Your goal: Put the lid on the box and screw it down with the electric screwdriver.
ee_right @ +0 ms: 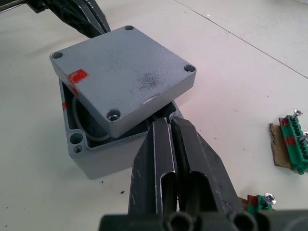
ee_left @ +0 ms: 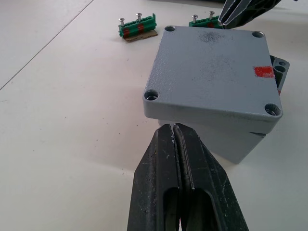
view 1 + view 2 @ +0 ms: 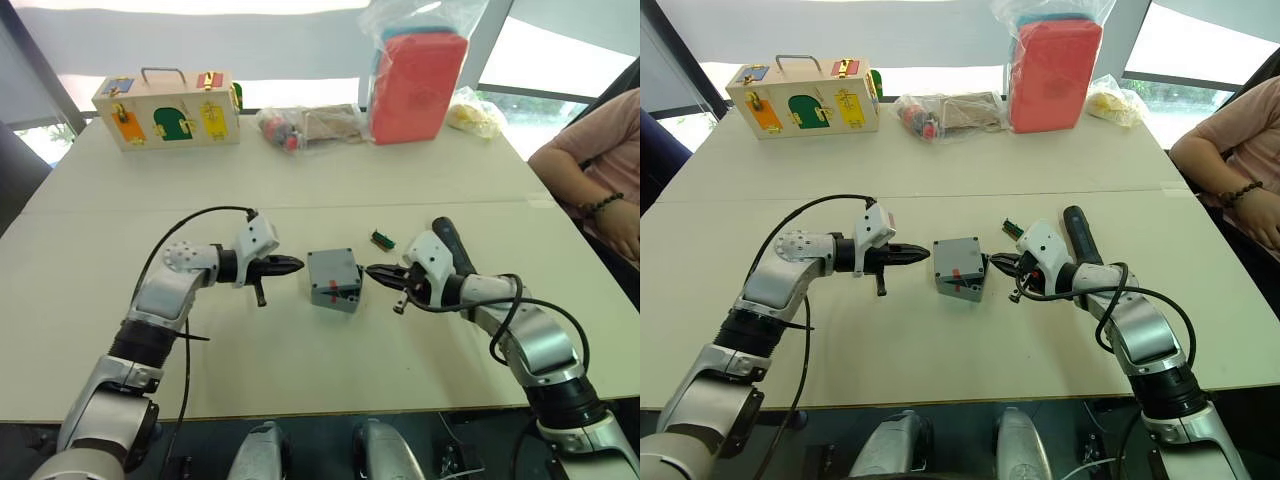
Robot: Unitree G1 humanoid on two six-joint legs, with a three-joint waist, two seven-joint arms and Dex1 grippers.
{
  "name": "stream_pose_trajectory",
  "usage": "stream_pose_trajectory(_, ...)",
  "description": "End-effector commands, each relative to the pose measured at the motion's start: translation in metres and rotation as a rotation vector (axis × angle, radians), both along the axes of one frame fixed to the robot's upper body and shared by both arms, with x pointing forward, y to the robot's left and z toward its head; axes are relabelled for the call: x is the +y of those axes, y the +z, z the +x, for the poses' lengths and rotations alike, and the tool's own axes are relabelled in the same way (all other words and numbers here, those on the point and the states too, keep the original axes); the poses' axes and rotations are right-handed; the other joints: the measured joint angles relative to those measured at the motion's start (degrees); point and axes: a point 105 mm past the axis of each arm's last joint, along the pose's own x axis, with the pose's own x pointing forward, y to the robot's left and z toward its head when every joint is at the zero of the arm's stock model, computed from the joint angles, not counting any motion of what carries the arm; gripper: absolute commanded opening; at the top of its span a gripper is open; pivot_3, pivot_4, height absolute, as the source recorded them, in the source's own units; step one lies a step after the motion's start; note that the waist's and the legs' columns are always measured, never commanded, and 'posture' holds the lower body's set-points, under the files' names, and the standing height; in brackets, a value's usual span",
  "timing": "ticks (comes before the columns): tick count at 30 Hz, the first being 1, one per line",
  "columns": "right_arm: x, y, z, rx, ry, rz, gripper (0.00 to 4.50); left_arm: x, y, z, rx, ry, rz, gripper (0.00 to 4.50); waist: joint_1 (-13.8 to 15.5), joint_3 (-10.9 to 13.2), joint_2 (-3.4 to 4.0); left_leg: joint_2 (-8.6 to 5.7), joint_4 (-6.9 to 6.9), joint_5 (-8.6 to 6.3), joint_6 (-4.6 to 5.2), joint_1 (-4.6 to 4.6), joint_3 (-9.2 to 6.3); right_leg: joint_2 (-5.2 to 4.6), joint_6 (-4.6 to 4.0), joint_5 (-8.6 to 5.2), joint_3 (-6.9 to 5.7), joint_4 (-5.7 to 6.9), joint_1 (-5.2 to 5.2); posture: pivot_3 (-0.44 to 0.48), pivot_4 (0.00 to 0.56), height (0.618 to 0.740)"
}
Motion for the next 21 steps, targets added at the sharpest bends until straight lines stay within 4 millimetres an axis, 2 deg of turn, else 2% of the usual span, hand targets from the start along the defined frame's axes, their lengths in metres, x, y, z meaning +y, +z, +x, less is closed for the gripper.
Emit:
stream_pose_trajectory(1,0.012,0.009,-0.004,-0.029,0.051,0.016,0.08,-0.009,0.013,0.001,-0.055,-0.034,-0.008,0.0,-0.1,0.0,0.0,0.0,0.0,0.0,0.0,0.0,0.0,0.0,0.0,0.0,0.0,0.0,0.0,0.0,0.15,0.73)
stream_pose_trajectory(9,0.016,0.008,-0.012,-0.012,0.077,0.021,0.08,-0.018,0.013,-0.005,-0.046,-0.079,-0.014,0.0,0.0,0.0,0.0,0.0,0.0,0.0,0.0,0.0,0.0,0.0,0.0,0.0,0.0,0.01,0.0,0.0,0.15,0.73)
stream_pose_trajectory(21,0.016,0.013,-0.02,-0.007,0.081,0.037,0.08,-0.019,0.007,-0.022,-0.006,-0.135,0.002,0.0,0.0,0.0,0.0,0.03,0.0,0.0,0.0,0.0,-0.01,0.0,0.0,0.0,0.0,0.01,0.0,0.0,0.15,0.73)
